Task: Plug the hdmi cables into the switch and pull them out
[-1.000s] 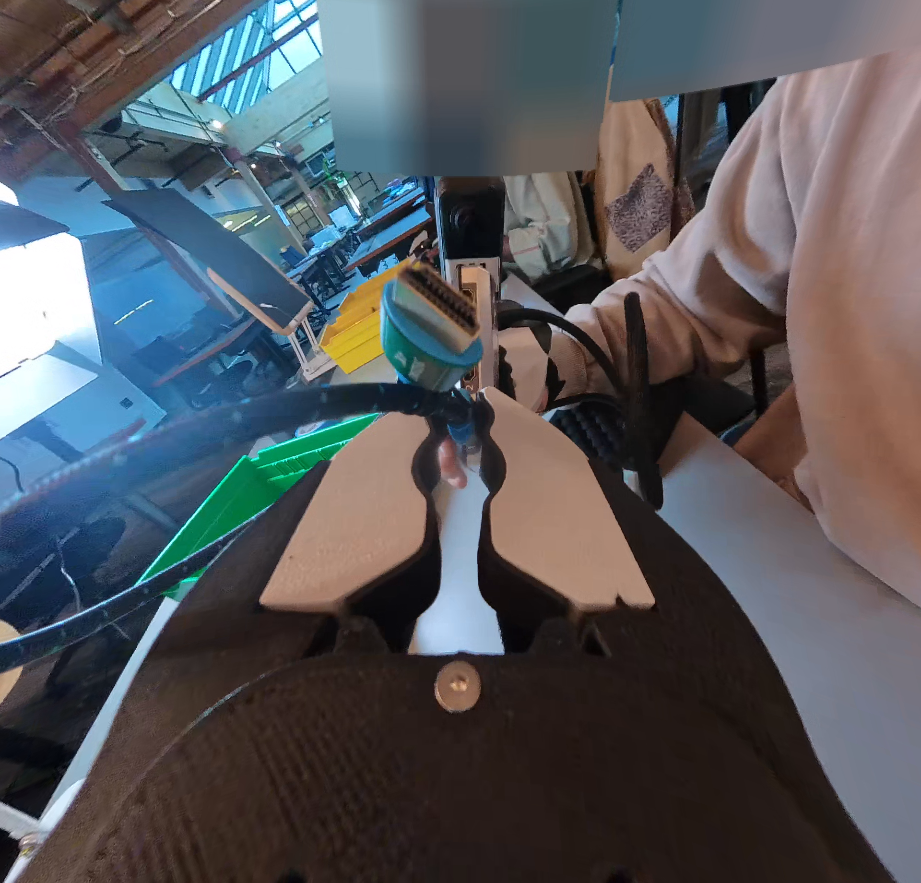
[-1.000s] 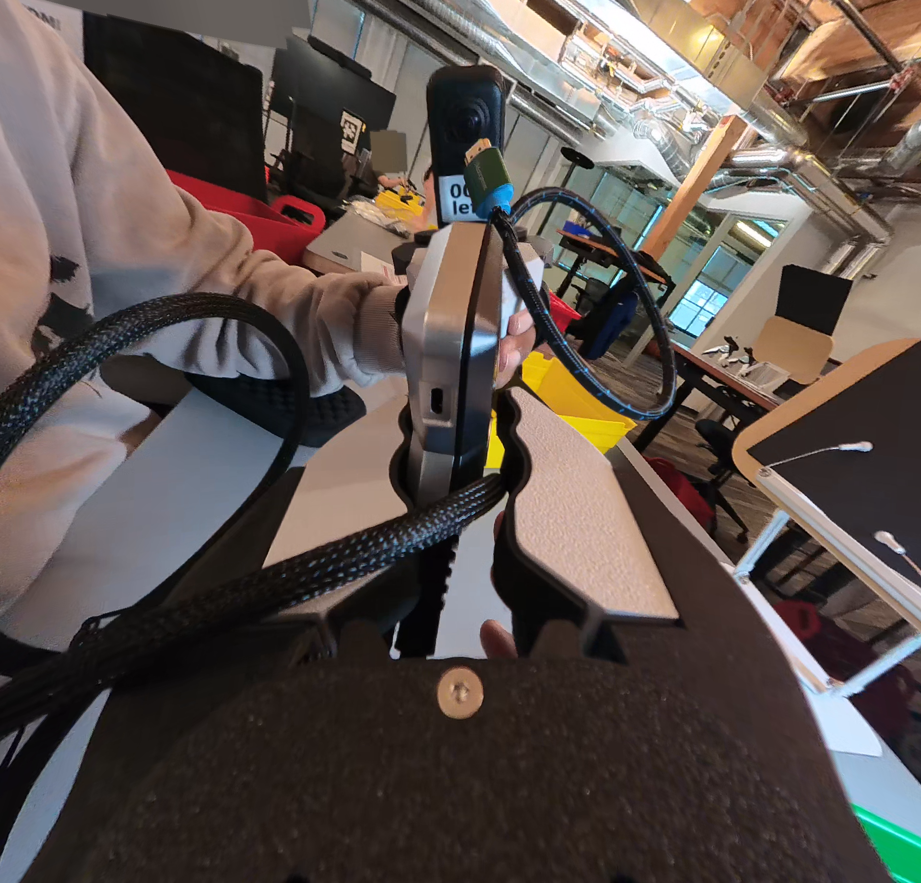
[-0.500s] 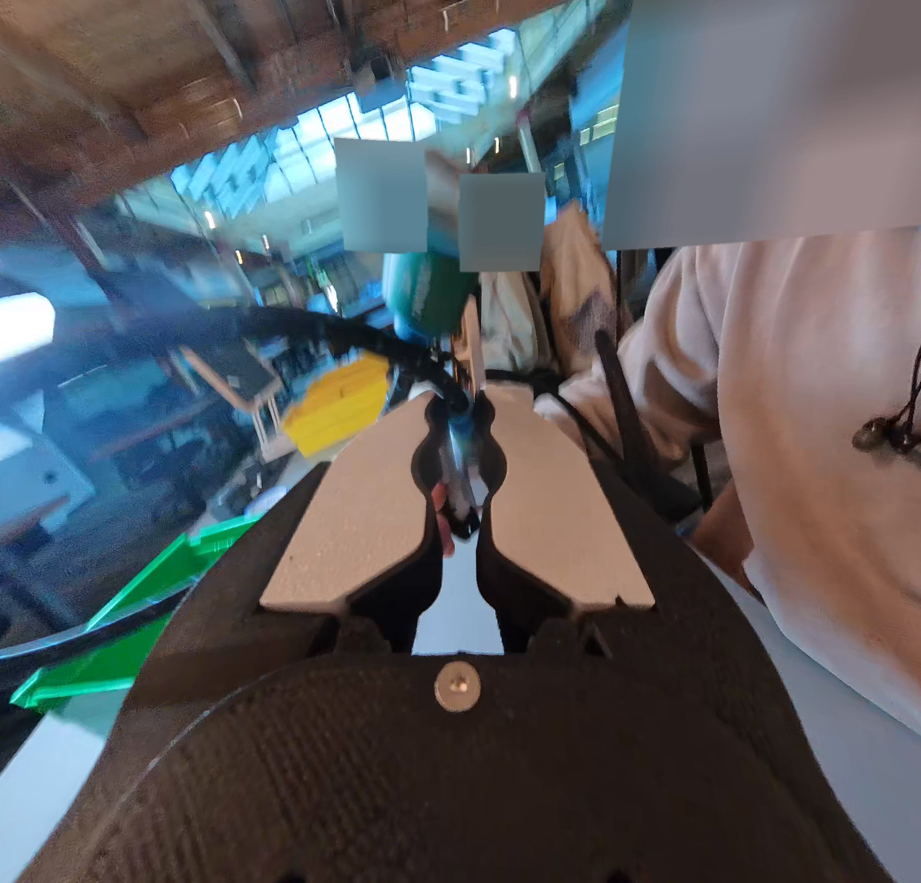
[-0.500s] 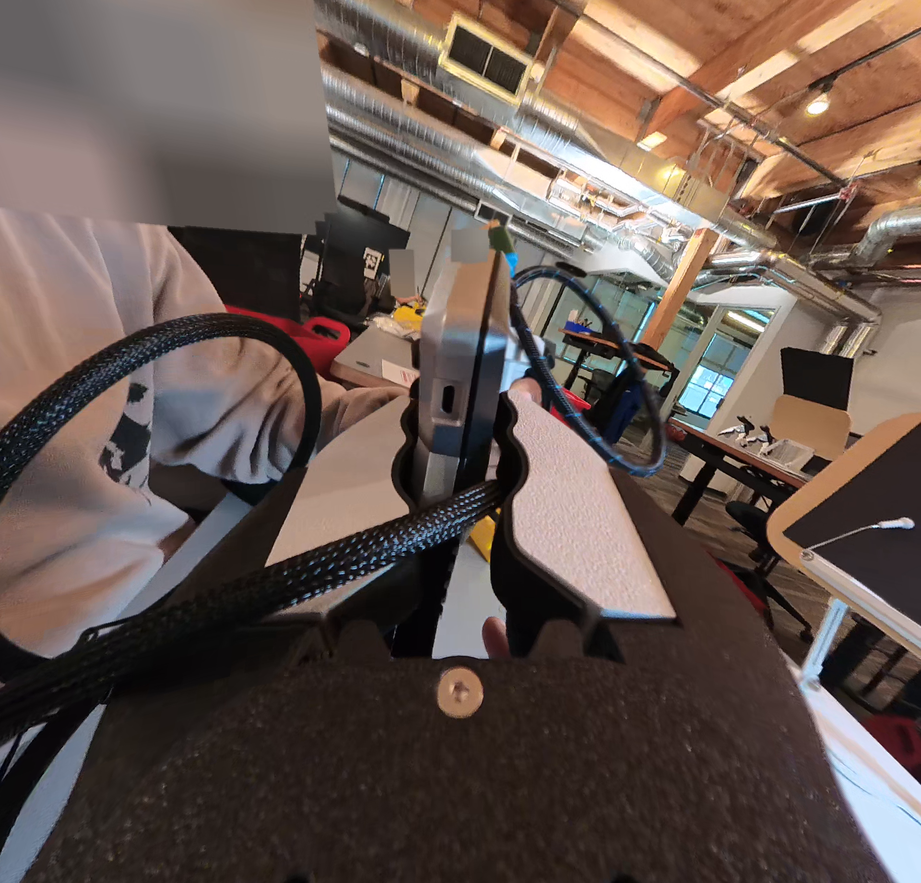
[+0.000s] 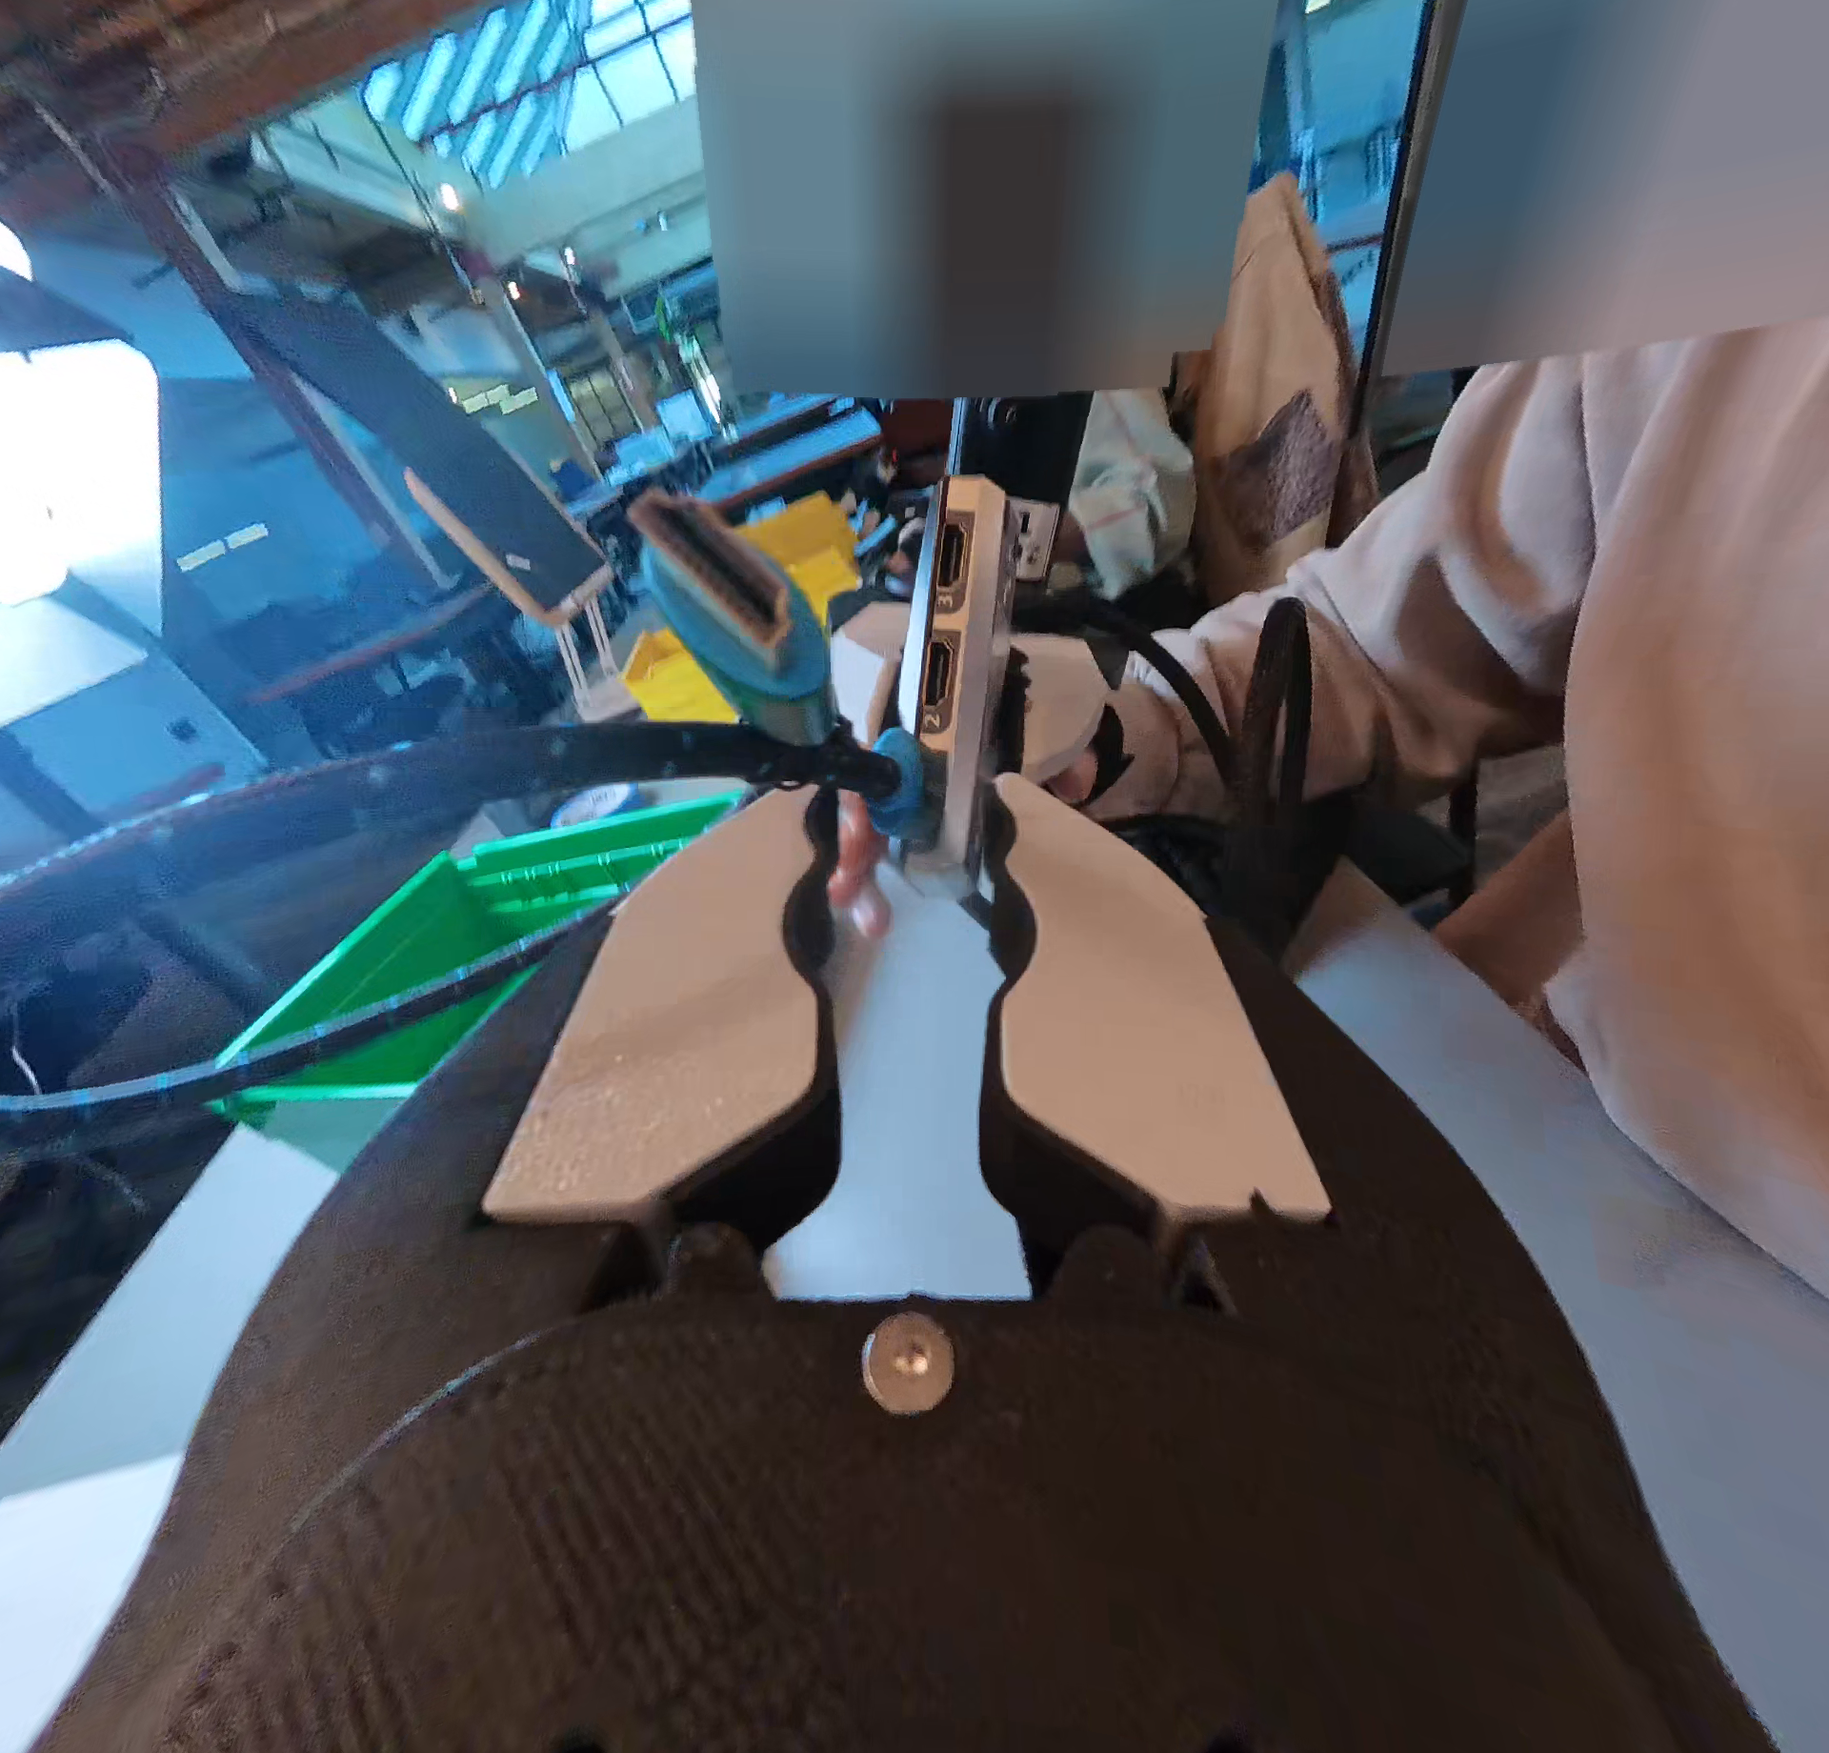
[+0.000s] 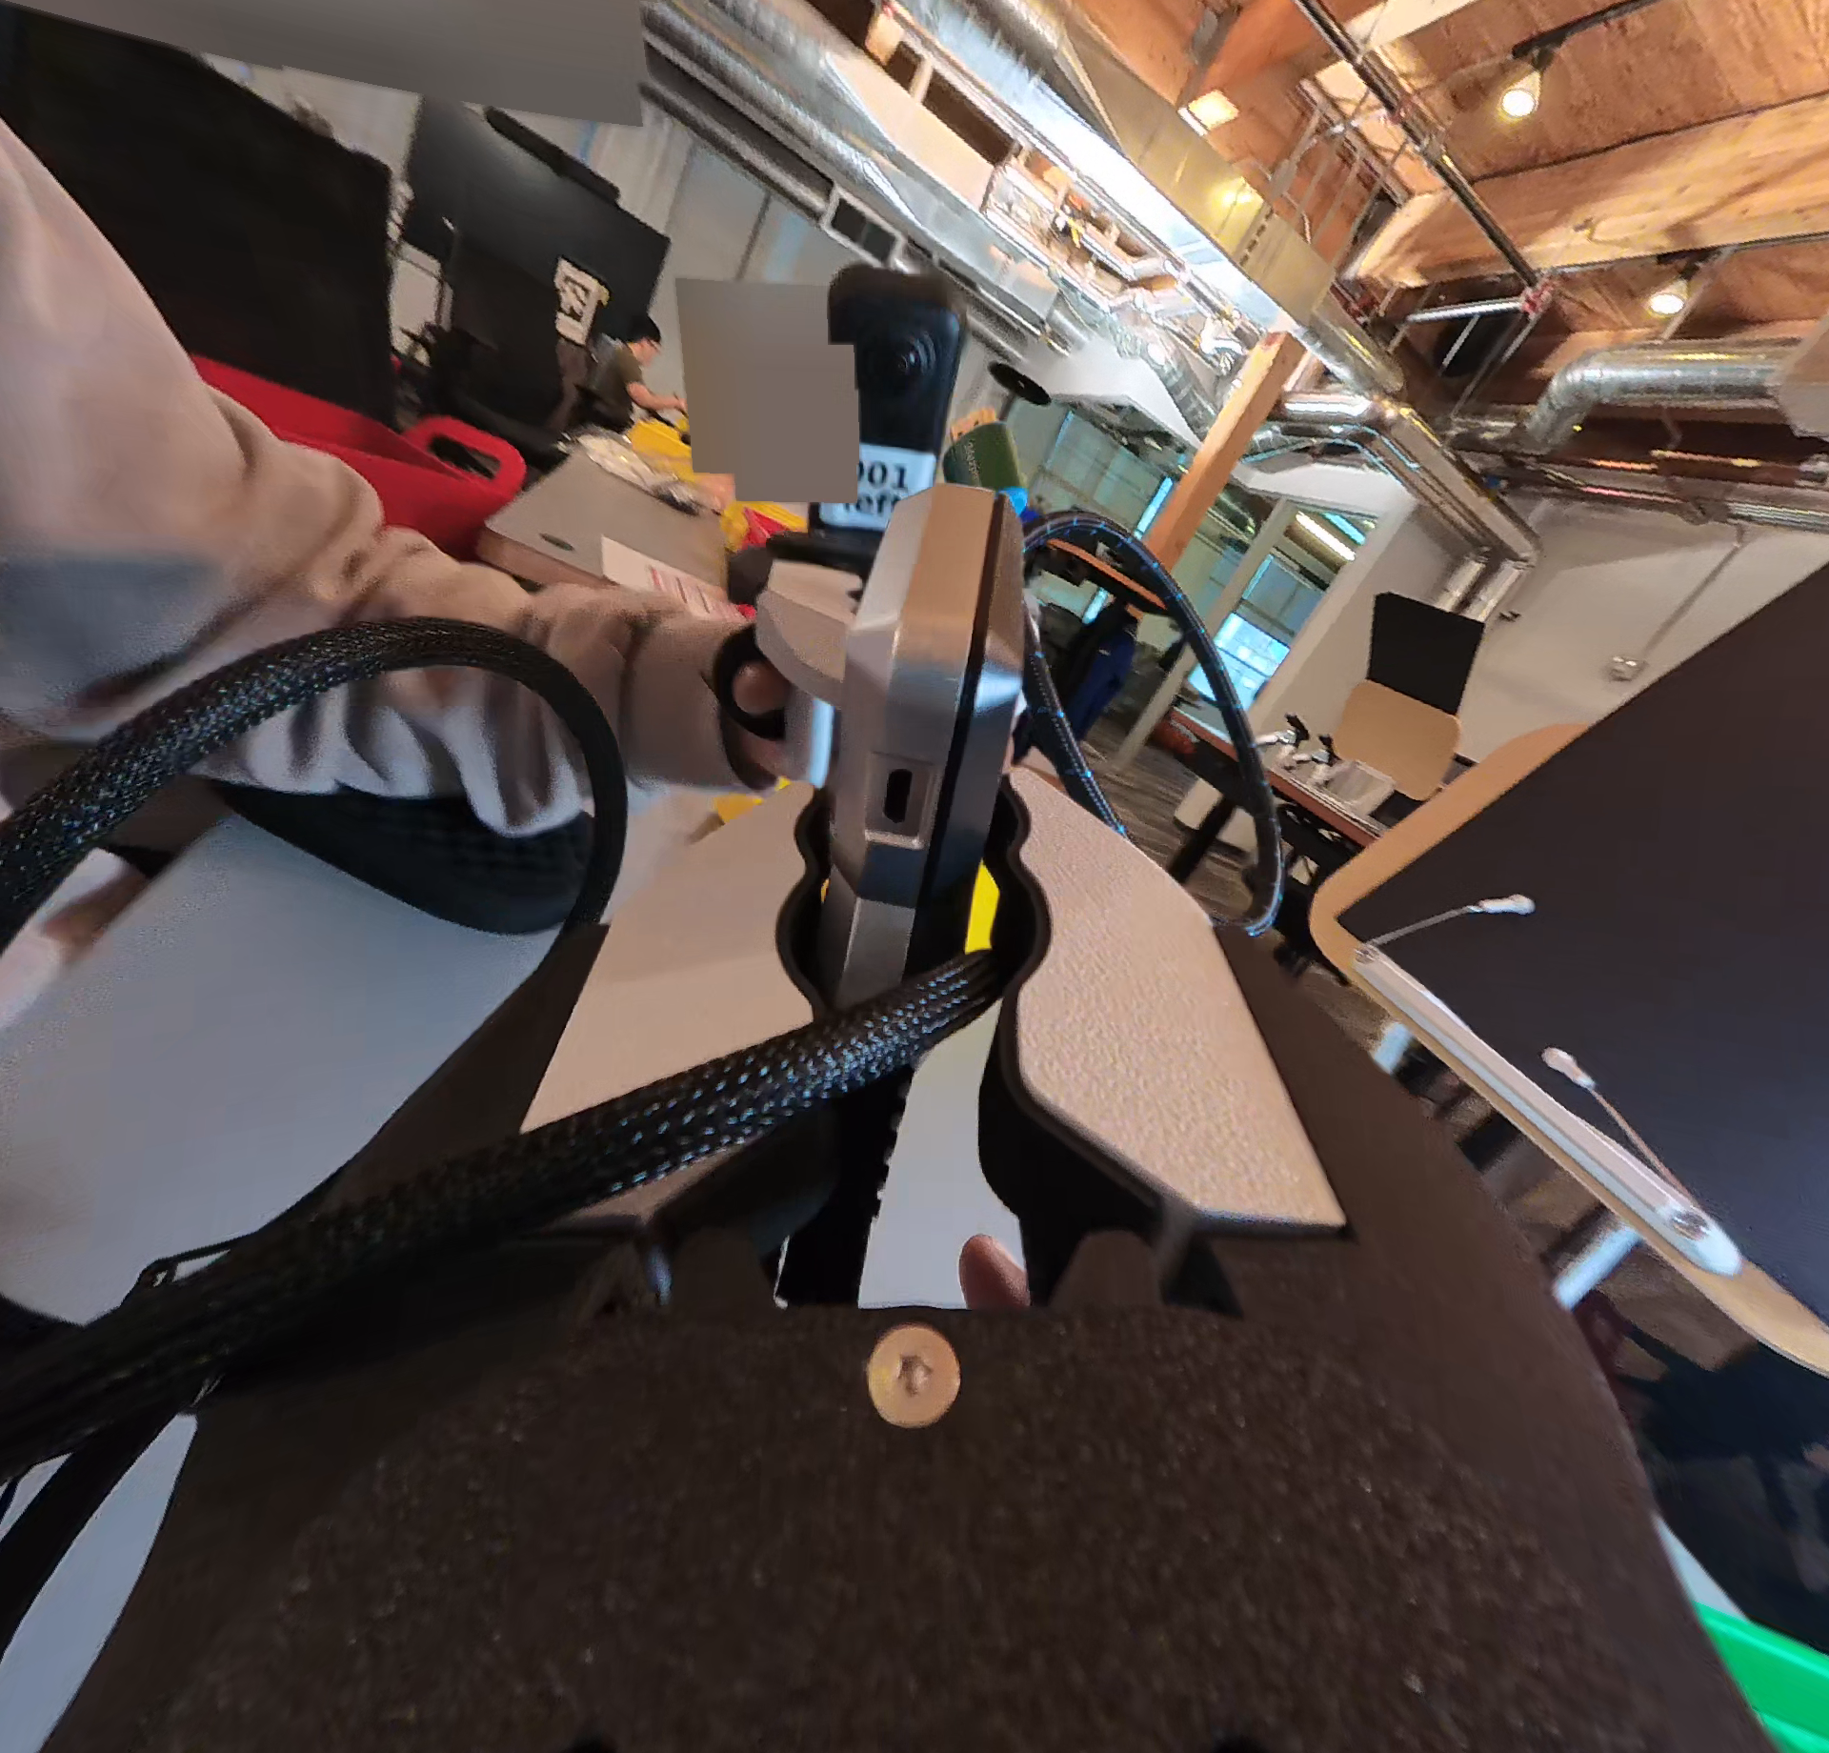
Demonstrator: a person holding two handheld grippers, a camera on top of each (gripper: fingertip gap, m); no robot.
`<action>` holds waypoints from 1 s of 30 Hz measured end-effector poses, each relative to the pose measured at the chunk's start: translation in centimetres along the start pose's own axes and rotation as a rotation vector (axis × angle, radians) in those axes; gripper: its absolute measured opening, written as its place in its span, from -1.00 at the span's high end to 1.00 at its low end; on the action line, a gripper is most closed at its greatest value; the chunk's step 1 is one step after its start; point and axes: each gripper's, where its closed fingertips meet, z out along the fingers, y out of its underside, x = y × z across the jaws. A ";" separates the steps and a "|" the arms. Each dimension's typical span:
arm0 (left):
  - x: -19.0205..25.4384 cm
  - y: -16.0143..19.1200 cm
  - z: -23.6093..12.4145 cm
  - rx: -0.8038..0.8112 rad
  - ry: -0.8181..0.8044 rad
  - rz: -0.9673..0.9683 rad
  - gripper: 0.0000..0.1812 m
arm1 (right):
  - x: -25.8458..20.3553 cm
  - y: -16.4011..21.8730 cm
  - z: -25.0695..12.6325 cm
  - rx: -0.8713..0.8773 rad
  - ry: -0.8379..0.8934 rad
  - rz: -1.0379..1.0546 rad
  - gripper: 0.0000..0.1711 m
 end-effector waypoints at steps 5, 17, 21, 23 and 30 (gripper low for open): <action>-2.2 1.4 -2.3 -0.108 -0.103 -0.034 0.53 | 1.4 2.2 -0.3 -0.123 0.092 -0.127 0.64; -4.2 9.6 -14.5 -0.331 -0.612 -0.306 0.27 | 2.3 7.4 0.6 -0.411 0.178 -0.351 0.63; -4.5 11.6 -17.7 -0.447 -0.765 -0.240 0.29 | 2.0 8.3 0.9 -0.448 0.175 -0.358 0.62; -5.0 11.8 -19.2 -0.468 -0.831 -0.222 0.29 | 2.2 8.4 0.9 -0.451 0.187 -0.344 0.62; -7.4 11.2 -27.4 -0.430 -1.174 -0.235 0.40 | 3.3 8.7 0.4 -0.446 0.236 -0.217 0.62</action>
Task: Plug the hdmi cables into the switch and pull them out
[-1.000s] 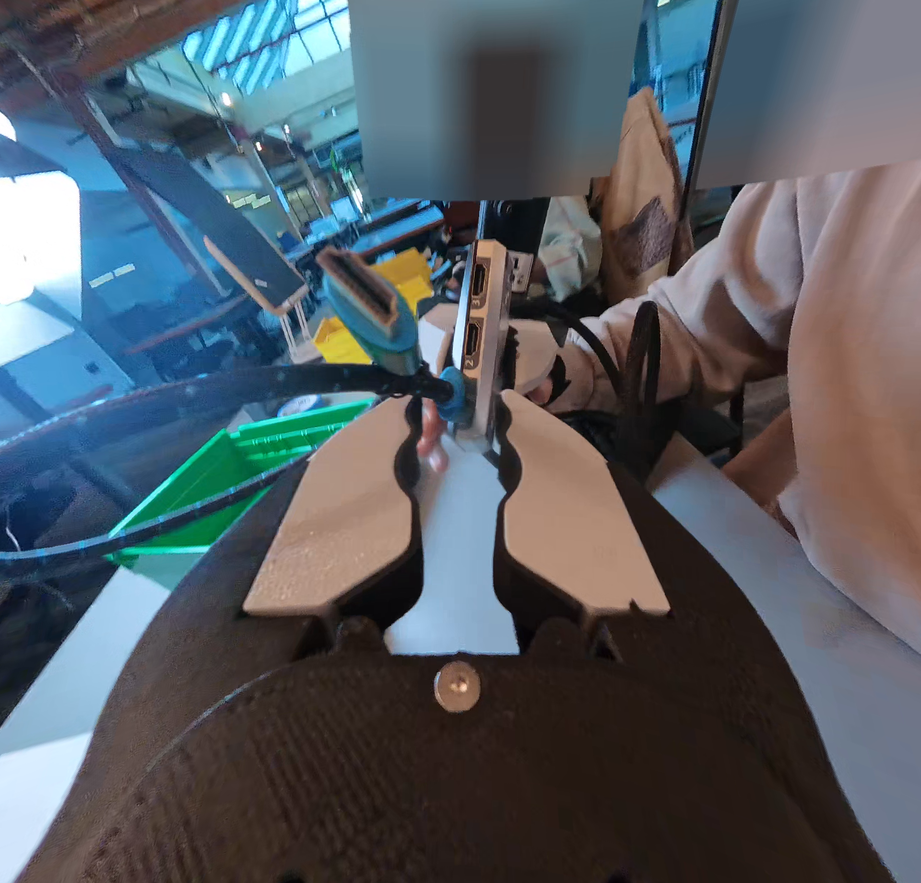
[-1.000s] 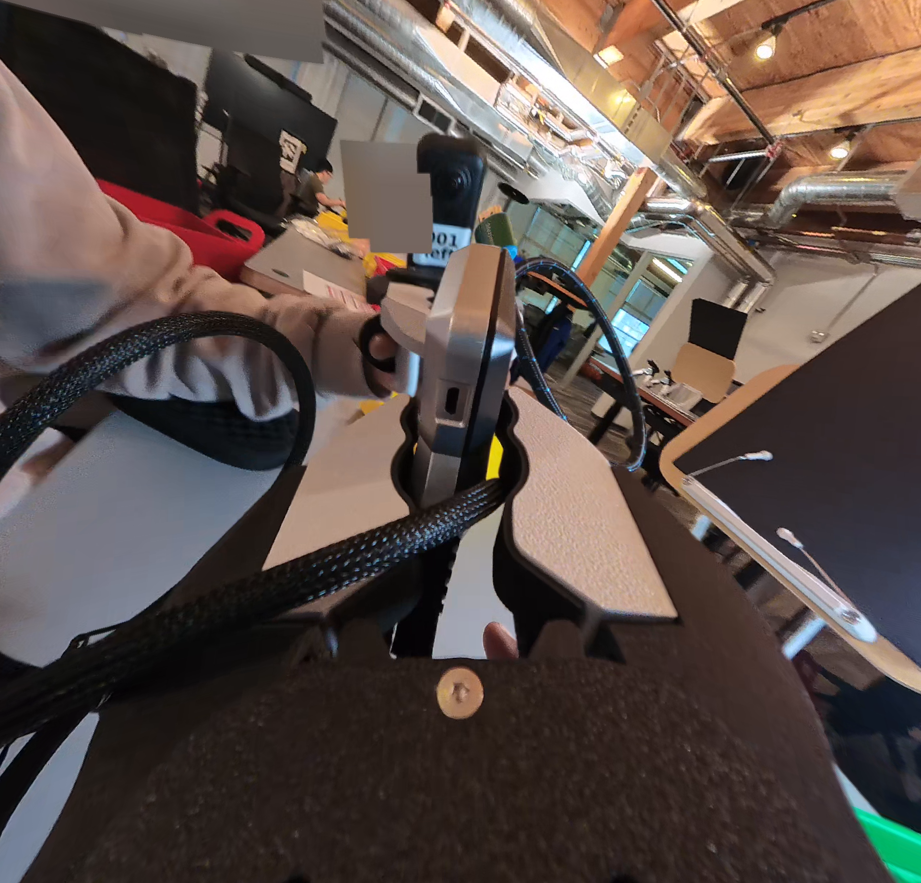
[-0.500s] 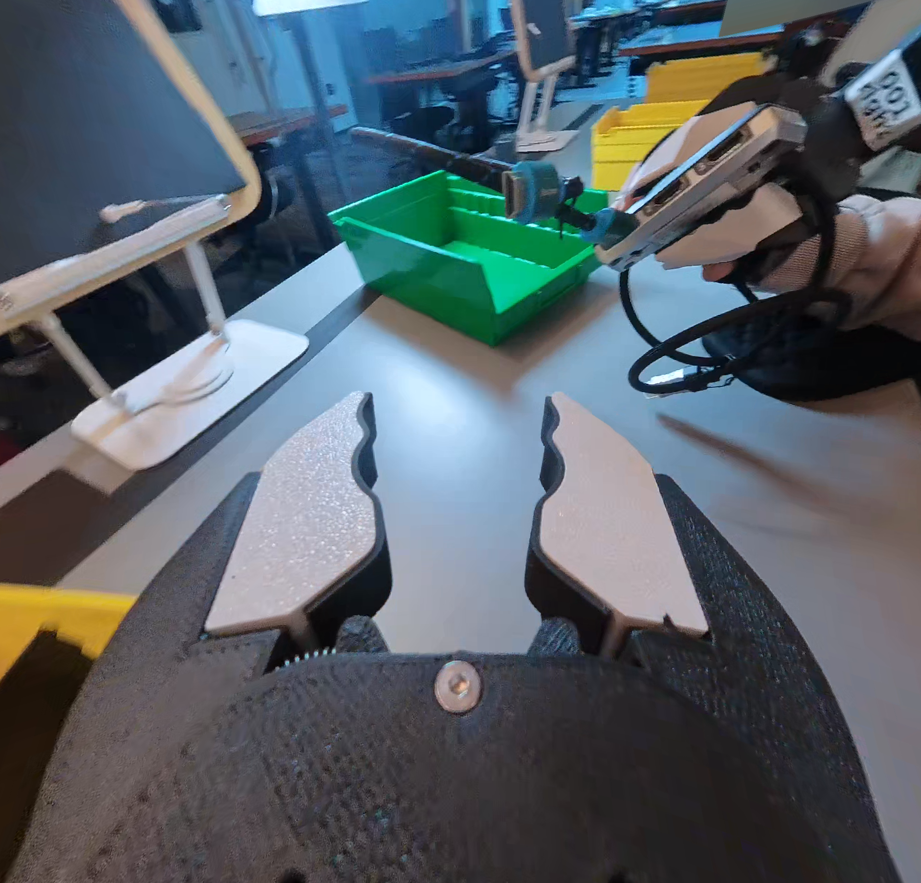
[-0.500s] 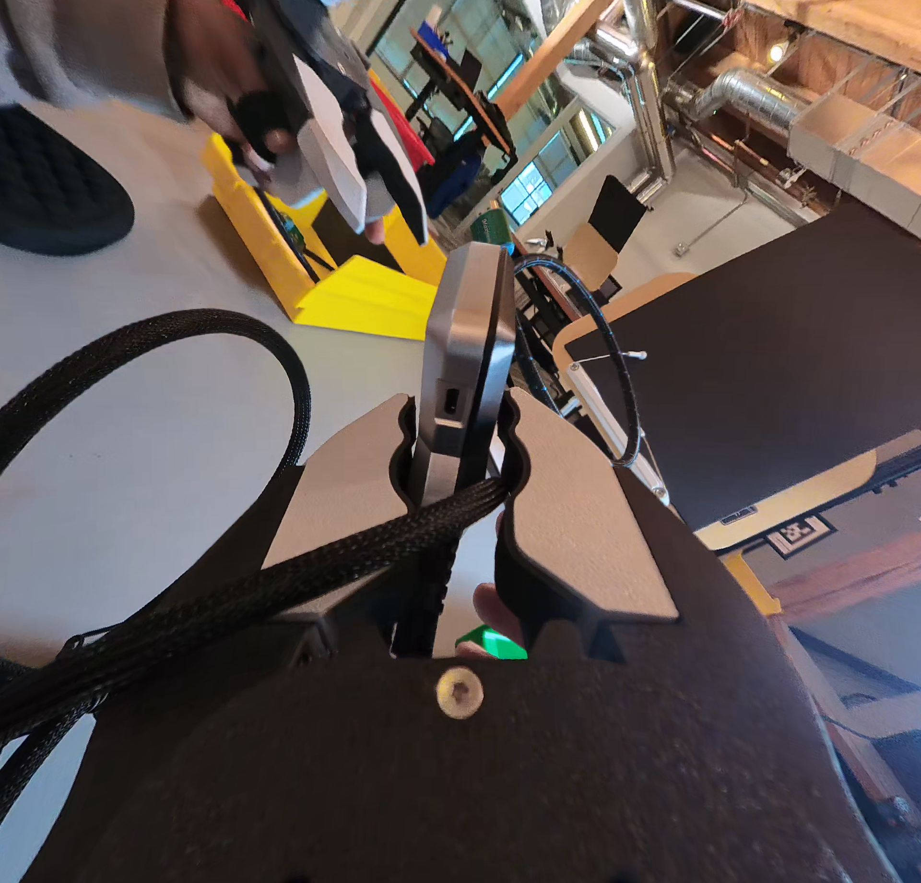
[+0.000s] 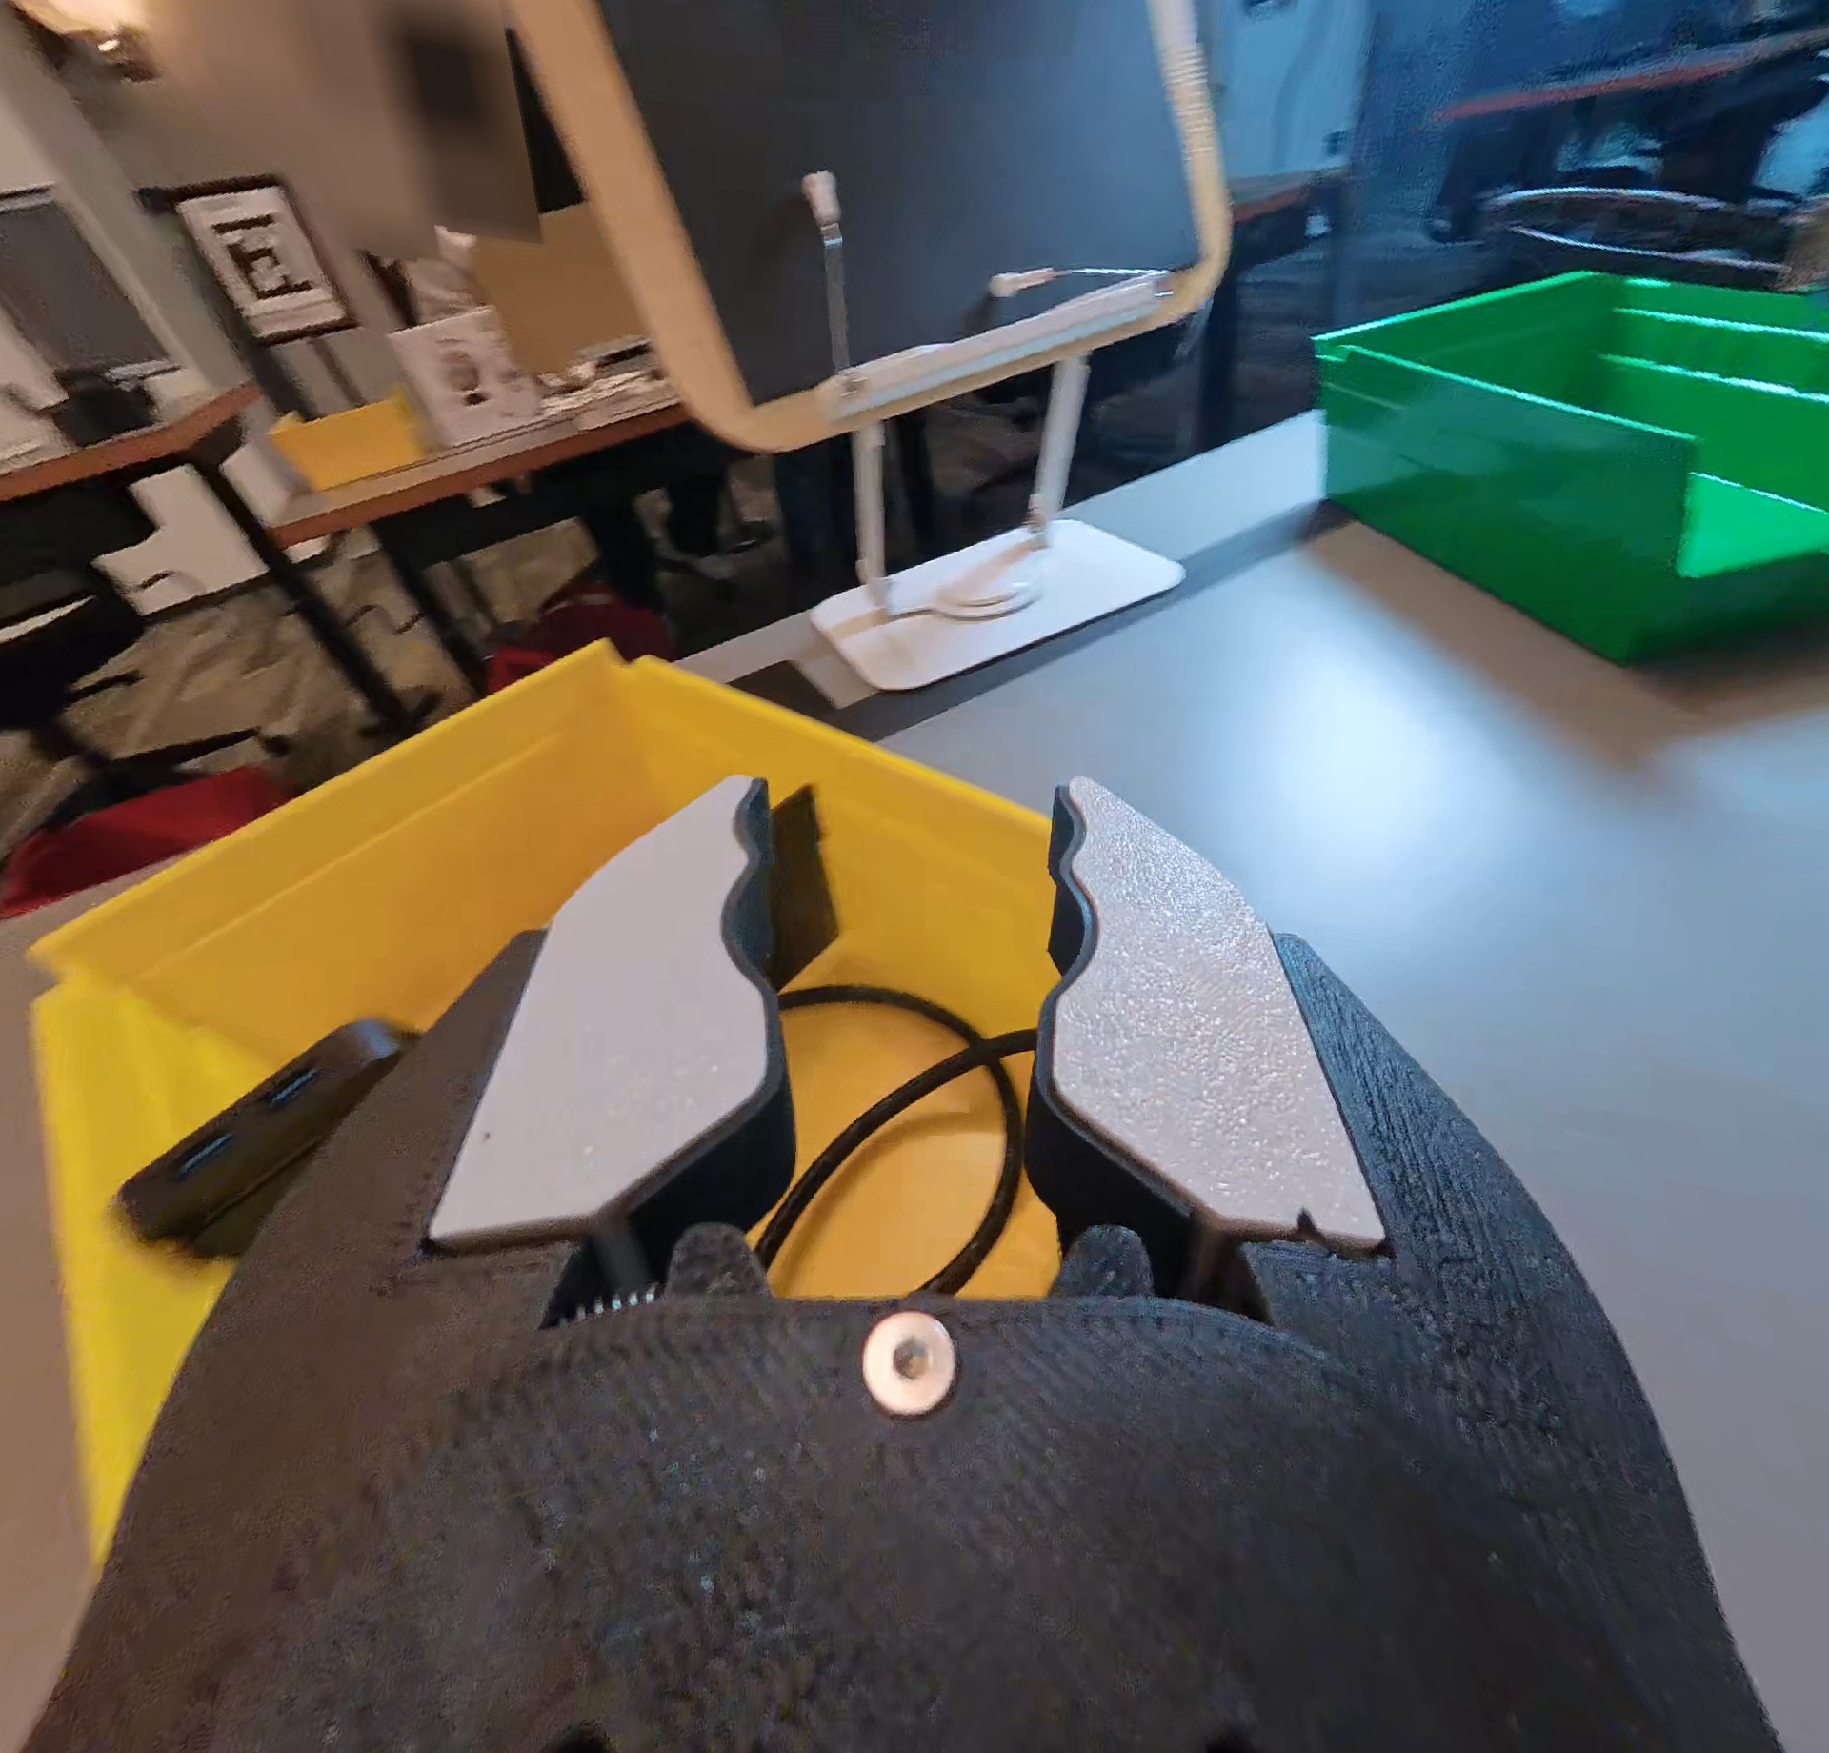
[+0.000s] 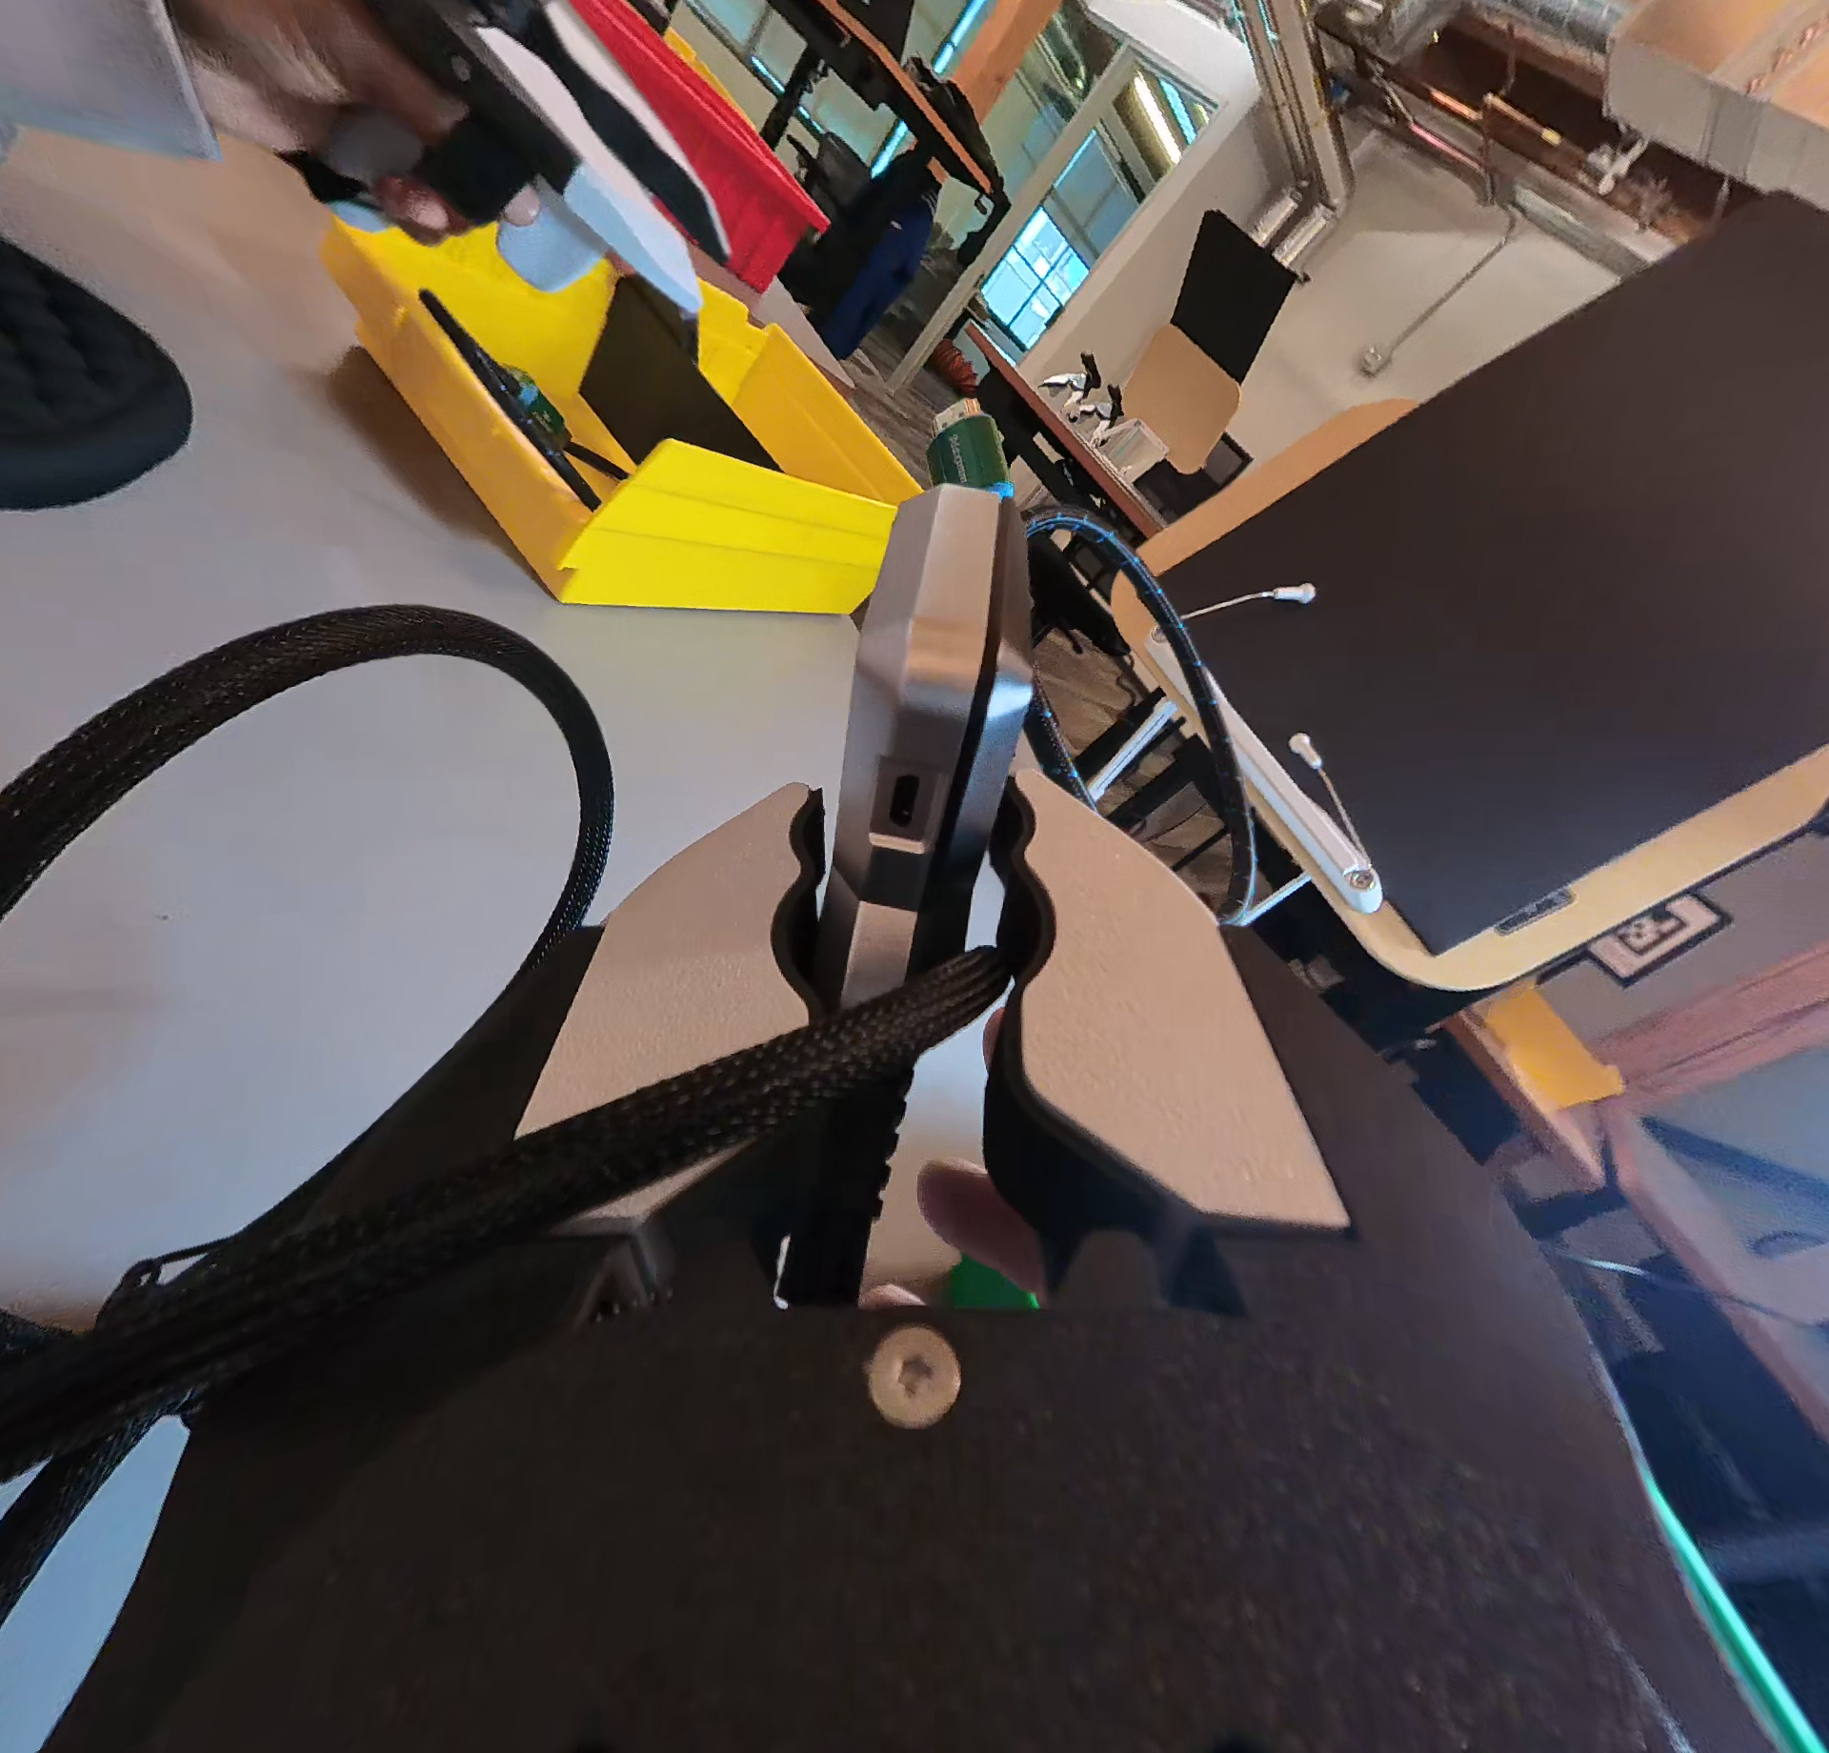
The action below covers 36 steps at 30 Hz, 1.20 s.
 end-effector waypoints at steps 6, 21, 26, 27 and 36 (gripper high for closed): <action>-3.9 1.4 -1.6 -0.044 -0.111 -0.074 0.40 | 1.3 0.6 -0.2 0.020 -0.012 0.195 0.62; -6.0 8.9 -2.5 -0.810 0.179 0.269 0.59 | 2.6 1.6 -0.8 0.012 -0.031 0.313 0.66; -5.2 12.9 -3.6 -1.108 0.272 0.195 0.54 | 1.1 1.9 -0.2 -0.027 -0.071 0.224 0.68; -5.3 13.5 -3.8 -1.159 0.267 0.197 0.54 | 0.9 1.8 -0.2 -0.034 -0.075 0.201 0.68; -6.2 15.3 -4.6 -1.411 0.237 0.302 0.72 | 0.1 1.4 -0.2 -0.049 -0.072 0.096 0.68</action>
